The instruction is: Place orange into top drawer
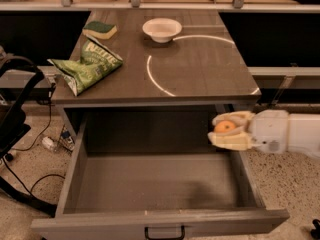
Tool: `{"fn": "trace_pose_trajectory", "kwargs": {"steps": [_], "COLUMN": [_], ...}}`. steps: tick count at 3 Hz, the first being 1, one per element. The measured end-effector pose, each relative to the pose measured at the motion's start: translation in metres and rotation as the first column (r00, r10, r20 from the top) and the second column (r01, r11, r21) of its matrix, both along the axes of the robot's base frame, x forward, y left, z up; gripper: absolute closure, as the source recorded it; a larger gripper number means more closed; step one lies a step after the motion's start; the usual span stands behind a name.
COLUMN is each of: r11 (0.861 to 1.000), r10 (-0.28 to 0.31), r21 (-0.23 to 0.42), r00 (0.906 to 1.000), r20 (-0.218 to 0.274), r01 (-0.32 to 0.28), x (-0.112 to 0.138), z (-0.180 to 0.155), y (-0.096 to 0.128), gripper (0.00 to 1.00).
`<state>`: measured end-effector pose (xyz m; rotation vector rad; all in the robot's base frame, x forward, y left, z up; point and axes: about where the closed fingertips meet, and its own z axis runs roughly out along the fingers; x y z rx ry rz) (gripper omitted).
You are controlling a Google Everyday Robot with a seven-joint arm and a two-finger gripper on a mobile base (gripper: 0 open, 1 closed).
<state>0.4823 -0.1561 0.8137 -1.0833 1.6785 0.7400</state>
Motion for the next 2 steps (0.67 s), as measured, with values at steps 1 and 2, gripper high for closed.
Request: {"fn": "trace_pose_trajectory", "kwargs": {"steps": [1, 2], "r11": [0.997, 0.994], "r10": [0.073, 0.097], "r21": [0.012, -0.037], "r00": [0.9969, 0.9949], "r20": [-0.03, -0.028], "r01": [-0.073, -0.098], "x": [0.002, 0.006], "z": [-0.052, -0.092], "y": [0.037, 0.074], "gripper": [1.0, 1.0]}}
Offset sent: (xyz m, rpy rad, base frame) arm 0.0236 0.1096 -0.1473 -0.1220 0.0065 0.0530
